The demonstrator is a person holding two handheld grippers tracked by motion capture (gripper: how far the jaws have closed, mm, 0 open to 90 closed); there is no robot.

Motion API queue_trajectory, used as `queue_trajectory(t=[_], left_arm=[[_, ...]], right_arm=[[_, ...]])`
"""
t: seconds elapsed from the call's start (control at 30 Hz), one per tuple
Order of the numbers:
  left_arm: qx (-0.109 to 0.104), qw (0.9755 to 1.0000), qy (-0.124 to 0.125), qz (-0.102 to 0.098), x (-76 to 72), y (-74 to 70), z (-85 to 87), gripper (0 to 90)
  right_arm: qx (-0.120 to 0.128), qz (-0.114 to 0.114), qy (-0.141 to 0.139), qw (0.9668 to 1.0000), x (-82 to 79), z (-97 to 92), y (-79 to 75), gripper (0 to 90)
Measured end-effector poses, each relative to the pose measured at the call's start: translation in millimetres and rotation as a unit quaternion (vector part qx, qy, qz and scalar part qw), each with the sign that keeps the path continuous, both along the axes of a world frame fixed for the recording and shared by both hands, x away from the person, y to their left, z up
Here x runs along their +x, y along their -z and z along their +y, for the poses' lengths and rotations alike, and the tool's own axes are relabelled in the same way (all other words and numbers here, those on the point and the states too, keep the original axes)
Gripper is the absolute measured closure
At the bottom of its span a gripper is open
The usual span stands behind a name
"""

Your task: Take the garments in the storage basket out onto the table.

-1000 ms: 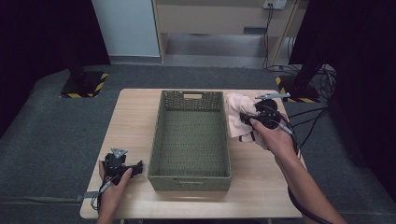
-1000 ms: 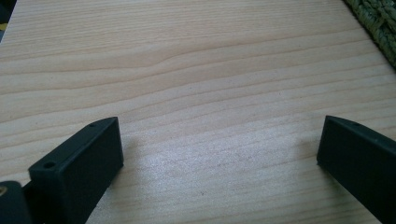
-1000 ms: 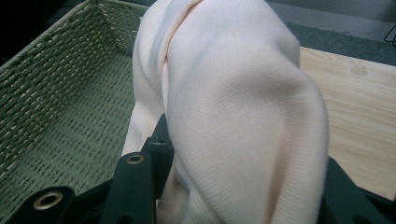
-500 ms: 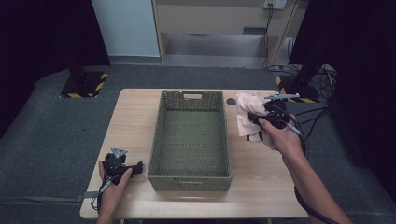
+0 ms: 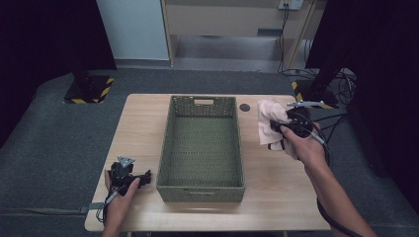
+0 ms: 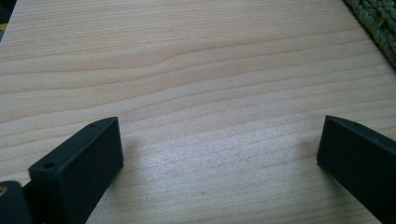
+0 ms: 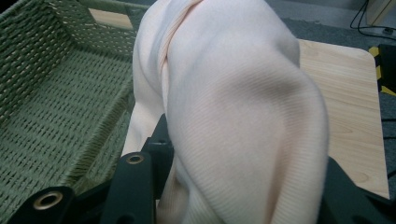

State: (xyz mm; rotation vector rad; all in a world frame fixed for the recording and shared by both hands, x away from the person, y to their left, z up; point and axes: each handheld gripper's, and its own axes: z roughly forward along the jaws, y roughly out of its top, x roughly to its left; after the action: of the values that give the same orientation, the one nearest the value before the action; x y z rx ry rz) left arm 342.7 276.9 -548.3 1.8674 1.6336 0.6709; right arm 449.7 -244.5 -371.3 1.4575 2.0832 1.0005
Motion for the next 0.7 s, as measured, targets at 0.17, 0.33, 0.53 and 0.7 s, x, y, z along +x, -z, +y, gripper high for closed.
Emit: queue_trajectory(t=[0.17,0.33,0.53,0.7], left_arm=[[0.0,1.0,0.0,0.0,0.0,0.0,0.0,0.0],[0.0,1.0,0.0,0.0,0.0,0.0,0.0,0.0],[0.0,1.0,0.0,0.0,0.0,0.0,0.0,0.0],[0.0,1.0,0.0,0.0,0.0,0.0,0.0,0.0]], right_arm=[[-0.002,0.004,0.006,1.0,1.4,-5.9,3.9,56.3],[-0.002,0.006,0.014,0.9999,3.6,-11.4,9.1,56.3],[-0.004,0.013,0.022,0.9997,5.4,-17.9,16.6,56.3],[-0.003,0.019,0.03,0.9994,7.4,-23.2,24.6,56.3]])
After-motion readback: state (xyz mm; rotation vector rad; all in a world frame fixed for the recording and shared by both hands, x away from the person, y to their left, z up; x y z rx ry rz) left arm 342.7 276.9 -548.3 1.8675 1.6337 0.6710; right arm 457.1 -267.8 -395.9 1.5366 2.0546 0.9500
